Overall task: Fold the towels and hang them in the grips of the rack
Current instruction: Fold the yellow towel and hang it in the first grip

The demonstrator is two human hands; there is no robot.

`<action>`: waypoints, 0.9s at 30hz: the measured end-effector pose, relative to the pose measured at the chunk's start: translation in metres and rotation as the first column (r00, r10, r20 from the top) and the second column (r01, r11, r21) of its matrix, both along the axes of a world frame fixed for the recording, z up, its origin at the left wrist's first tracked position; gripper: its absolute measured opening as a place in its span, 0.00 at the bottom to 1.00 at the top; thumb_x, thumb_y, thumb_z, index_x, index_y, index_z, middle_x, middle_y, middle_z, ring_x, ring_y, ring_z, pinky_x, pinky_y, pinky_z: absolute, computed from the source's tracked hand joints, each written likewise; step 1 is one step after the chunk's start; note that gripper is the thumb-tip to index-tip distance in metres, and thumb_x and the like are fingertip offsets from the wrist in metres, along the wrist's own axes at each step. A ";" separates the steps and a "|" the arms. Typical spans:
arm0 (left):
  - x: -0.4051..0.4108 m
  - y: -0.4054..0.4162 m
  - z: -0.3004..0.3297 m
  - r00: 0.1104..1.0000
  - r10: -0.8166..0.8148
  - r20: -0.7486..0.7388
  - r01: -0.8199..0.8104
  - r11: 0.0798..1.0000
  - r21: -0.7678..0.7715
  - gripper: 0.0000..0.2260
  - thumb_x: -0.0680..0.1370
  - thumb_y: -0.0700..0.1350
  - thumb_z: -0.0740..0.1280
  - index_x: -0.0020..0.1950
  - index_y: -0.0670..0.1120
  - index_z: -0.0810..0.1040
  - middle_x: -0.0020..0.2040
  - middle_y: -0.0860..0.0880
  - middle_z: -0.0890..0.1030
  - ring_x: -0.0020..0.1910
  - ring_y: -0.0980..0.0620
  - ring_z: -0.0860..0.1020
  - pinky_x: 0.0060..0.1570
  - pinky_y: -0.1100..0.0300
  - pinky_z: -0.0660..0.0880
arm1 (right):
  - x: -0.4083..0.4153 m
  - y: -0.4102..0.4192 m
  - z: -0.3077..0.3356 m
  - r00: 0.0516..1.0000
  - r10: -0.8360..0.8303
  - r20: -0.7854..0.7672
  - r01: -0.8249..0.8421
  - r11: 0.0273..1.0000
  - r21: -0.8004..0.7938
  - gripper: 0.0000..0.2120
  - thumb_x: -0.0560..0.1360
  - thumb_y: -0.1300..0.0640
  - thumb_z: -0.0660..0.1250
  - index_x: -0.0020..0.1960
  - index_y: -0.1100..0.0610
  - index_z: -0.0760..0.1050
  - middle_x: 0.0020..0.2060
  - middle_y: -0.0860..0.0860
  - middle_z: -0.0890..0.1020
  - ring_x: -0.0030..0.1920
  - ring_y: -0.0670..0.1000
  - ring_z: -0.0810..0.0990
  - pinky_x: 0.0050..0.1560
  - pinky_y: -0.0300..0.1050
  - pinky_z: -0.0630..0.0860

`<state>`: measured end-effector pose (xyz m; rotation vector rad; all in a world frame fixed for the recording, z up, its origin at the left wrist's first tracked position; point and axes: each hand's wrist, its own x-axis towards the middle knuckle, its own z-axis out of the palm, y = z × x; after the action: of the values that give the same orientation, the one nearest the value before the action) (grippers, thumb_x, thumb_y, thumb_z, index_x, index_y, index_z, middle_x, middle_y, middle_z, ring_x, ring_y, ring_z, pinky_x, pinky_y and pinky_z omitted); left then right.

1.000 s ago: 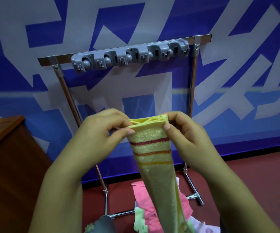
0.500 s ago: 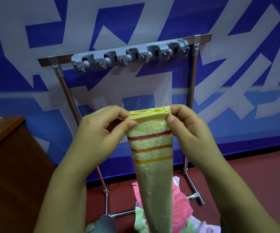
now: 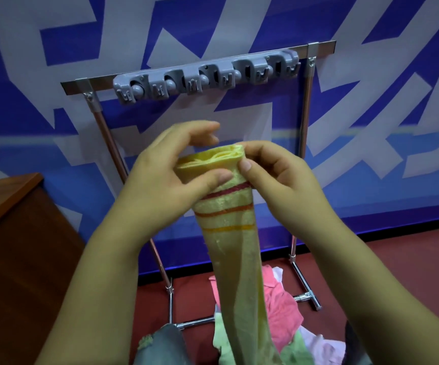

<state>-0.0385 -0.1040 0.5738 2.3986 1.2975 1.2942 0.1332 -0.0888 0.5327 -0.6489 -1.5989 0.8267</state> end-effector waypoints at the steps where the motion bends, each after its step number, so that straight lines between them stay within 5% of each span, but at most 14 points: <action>1: 0.001 0.000 0.003 0.998 -0.005 -0.065 0.005 1.000 0.000 0.19 0.69 0.54 0.70 0.59 0.56 0.74 0.54 0.60 0.77 0.55 0.65 0.75 0.53 0.69 0.72 | -0.002 -0.001 0.000 1.000 0.008 0.010 -0.008 1.000 0.016 0.09 0.77 0.61 0.61 0.54 0.55 0.76 0.46 0.47 0.82 0.49 0.46 0.81 0.52 0.46 0.79; 5: 0.006 0.002 0.008 0.991 -0.025 -0.129 0.030 0.999 0.036 0.12 0.71 0.49 0.69 0.54 0.51 0.79 0.49 0.58 0.80 0.51 0.59 0.77 0.50 0.61 0.75 | -0.003 -0.003 -0.003 0.998 0.053 -0.036 -0.052 0.998 0.029 0.09 0.77 0.61 0.61 0.55 0.56 0.76 0.46 0.49 0.82 0.50 0.48 0.81 0.52 0.47 0.80; 9: 0.009 0.003 0.009 0.997 -0.060 -0.040 0.060 0.998 0.006 0.07 0.70 0.46 0.70 0.48 0.50 0.80 0.45 0.55 0.81 0.47 0.58 0.79 0.47 0.62 0.76 | 0.009 0.004 -0.034 0.978 0.179 -0.105 -0.193 0.970 -0.150 0.13 0.77 0.59 0.60 0.59 0.51 0.73 0.42 0.55 0.81 0.46 0.51 0.80 0.51 0.50 0.78; 15: 0.007 0.012 0.017 0.999 -0.044 0.019 0.045 0.996 -0.075 0.07 0.68 0.49 0.71 0.46 0.54 0.80 0.43 0.55 0.82 0.45 0.59 0.80 0.46 0.59 0.78 | 0.022 0.005 -0.098 0.979 0.162 0.123 -0.105 0.920 -0.377 0.07 0.75 0.65 0.66 0.51 0.56 0.77 0.39 0.46 0.82 0.40 0.41 0.79 0.39 0.31 0.74; 18: 0.006 0.014 0.020 0.999 -0.036 0.005 0.037 0.996 -0.082 0.07 0.68 0.50 0.71 0.45 0.56 0.79 0.43 0.57 0.82 0.44 0.62 0.79 0.43 0.66 0.77 | 0.023 0.009 -0.108 0.982 0.004 0.190 0.056 0.951 -0.305 0.09 0.72 0.66 0.69 0.46 0.53 0.78 0.38 0.50 0.82 0.38 0.41 0.77 0.41 0.33 0.74; 22: 0.002 0.014 0.023 0.999 -0.032 -0.015 0.031 0.998 -0.061 0.07 0.70 0.47 0.72 0.45 0.57 0.79 0.43 0.62 0.81 0.44 0.63 0.79 0.41 0.71 0.75 | 0.022 0.012 -0.115 0.978 -0.115 0.176 0.153 0.963 -0.221 0.12 0.70 0.61 0.73 0.42 0.46 0.75 0.33 0.42 0.79 0.36 0.41 0.77 0.42 0.35 0.74; 27: -0.003 0.014 0.026 1.000 -0.015 -0.023 0.014 0.999 -0.049 0.08 0.70 0.46 0.73 0.45 0.58 0.79 0.45 0.59 0.81 0.44 0.62 0.79 0.41 0.70 0.76 | 0.012 0.010 -0.124 0.932 -0.234 0.277 0.265 0.961 -0.080 0.14 0.75 0.58 0.67 0.42 0.44 0.63 0.36 0.41 0.74 0.38 0.41 0.75 0.45 0.44 0.75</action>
<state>-0.0410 -0.0900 0.6002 2.3927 1.3001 1.2203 0.1449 -0.0785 0.4083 -1.0615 -1.6693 0.6659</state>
